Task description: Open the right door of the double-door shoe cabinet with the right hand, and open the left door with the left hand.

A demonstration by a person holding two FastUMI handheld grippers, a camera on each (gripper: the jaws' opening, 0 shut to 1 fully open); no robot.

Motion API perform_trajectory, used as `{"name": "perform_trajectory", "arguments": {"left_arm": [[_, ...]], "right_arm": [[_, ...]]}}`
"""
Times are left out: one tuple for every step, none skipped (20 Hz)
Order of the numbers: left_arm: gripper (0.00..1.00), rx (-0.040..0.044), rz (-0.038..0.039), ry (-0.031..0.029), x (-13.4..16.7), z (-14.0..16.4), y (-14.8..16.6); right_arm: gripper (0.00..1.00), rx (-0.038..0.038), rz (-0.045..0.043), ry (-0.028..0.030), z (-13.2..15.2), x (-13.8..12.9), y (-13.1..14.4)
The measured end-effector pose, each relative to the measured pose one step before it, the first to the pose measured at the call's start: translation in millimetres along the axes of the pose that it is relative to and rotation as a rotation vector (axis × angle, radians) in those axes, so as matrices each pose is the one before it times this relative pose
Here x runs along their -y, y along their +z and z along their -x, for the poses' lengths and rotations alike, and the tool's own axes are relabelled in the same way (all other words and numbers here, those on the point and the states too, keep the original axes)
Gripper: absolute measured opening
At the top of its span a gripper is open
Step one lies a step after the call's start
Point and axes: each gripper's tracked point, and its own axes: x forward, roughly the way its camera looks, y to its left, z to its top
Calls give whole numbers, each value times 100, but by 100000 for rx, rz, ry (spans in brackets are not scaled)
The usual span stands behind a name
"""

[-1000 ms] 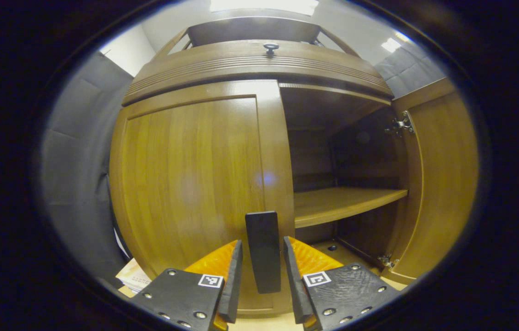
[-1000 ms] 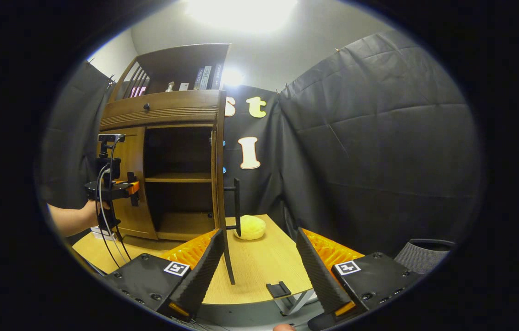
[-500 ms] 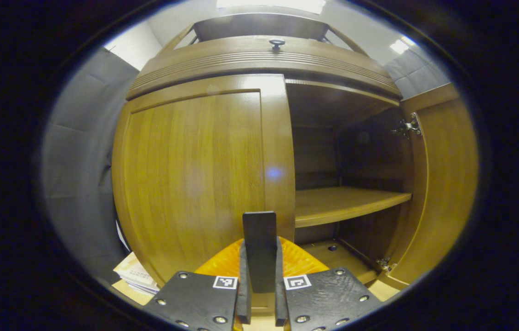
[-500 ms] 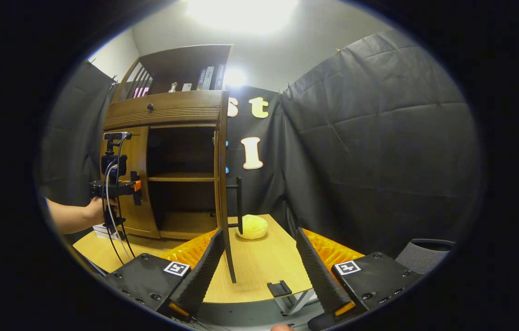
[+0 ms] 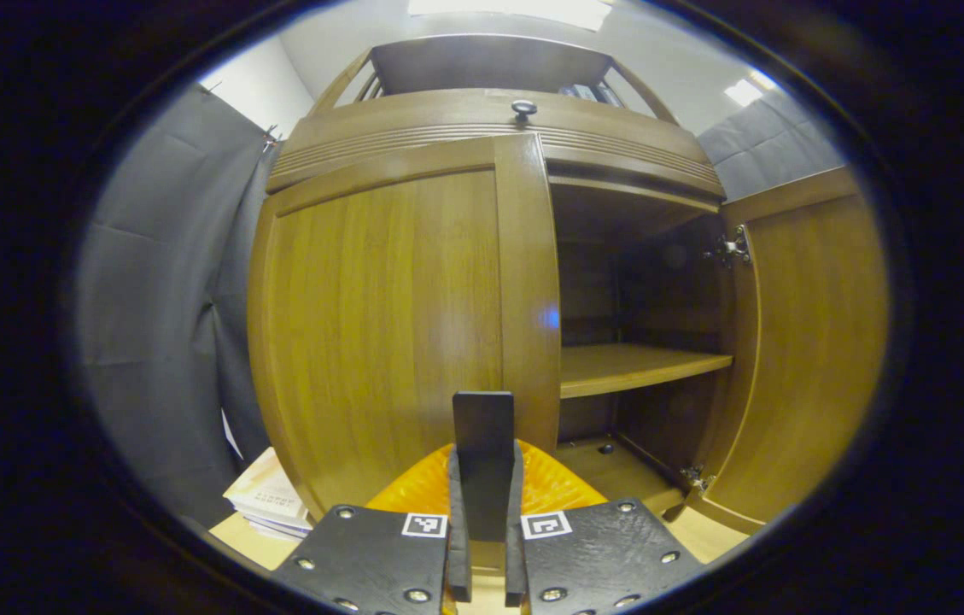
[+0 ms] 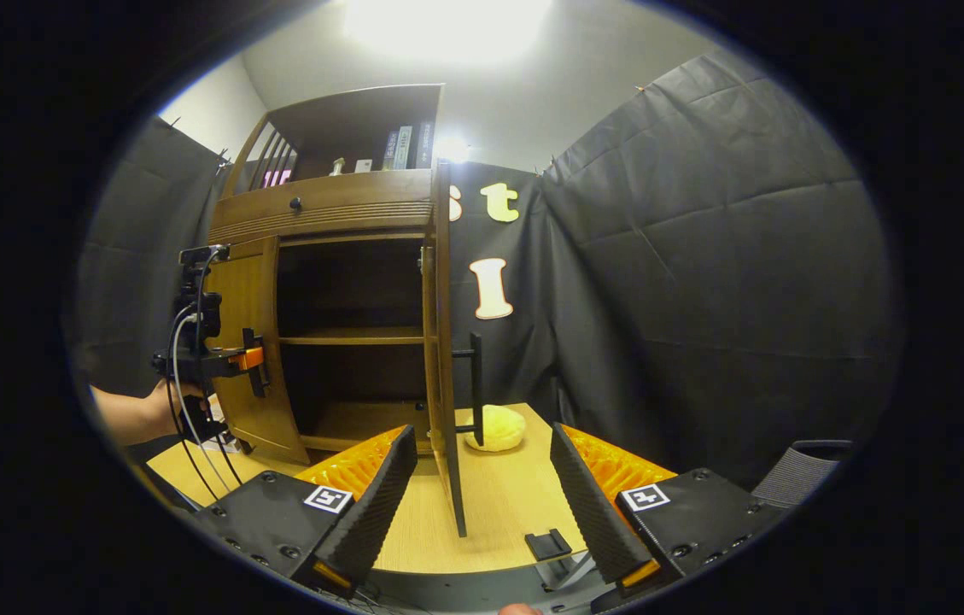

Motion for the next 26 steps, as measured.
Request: {"name": "perform_trajectory", "arguments": {"left_arm": [[19,75,23,1029,-34,147,32],[17,-89,-1047,625,-153,-55,3],[19,131,-508,172,-128,20,75],[19,-235,584,-287,146,81,86],[17,-232,1288,-311,18,-9,42],[18,-488,842,-99,28,-179,-377],[18,-24,455,124,-46,-62,-28],[19,-11,968,539,26,99,-80],[19,140,112,587,-28,22,184],[19,213,-151,748,-15,73,9],[19,168,-398,764,-128,134,100],[19,32,23,624,-18,101,192],[19,136,565,577,-71,71,173],[19,-259,694,207,57,-198,-145],[19,565,896,43,25,-103,61],[19,-76,-148,-73,23,-73,-145],[18,372,-1164,-41,24,-20,-5],[18,343,-1194,245,-76,146,178],[18,6,-823,399,-71,13,157],[18,9,140,255,52,17,279],[18,-89,448,432,-50,56,182],[18,-153,602,290,3,31,-159],[18,173,140,172,-80,-28,-69],[18,82,-297,129,-33,-36,-150],[18,81,-372,262,-25,12,98],[18,-47,-38,495,-32,105,72]], "right_arm": [[98,323,-143,1126,-274,-466,120],[99,489,-130,1223,-264,-410,37],[98,407,-118,1210,-200,-431,72],[99,240,23,1087,-269,-383,124],[99,262,-15,1008,-287,-386,-69],[99,93,-178,984,-232,-373,20],[99,75,-289,1062,-155,-405,58],[99,108,-260,854,-105,-374,-43],[99,-14,-111,894,-154,-392,2],[99,206,-53,753,-235,-362,55],[99,-44,-97,930,-98,-376,3],[99,158,-175,999,-61,-473,160],[99,421,-95,872,-54,-434,116],[99,294,34,1023,-76,-263,-79],[98,30,126,1010,-139,-400,69],[98,28,107,1228,-134,-616,40],[98,-112,-38,940,-261,-736,48],[98,139,-410,1277,-187,-573,130],[99,483,-575,1504,35,-636,80],[98,430,-108,1042,-183,-571,215],[98,311,228,864,-207,-395,144],[98,270,300,1062,-130,-536,159],[98,224,350,1111,-205,-656,196],[100,308,483,909,-123,-465,117],[100,-1,542,762,-165,-473,8],[99,-372,301,702,-85,-419,-74]]}}
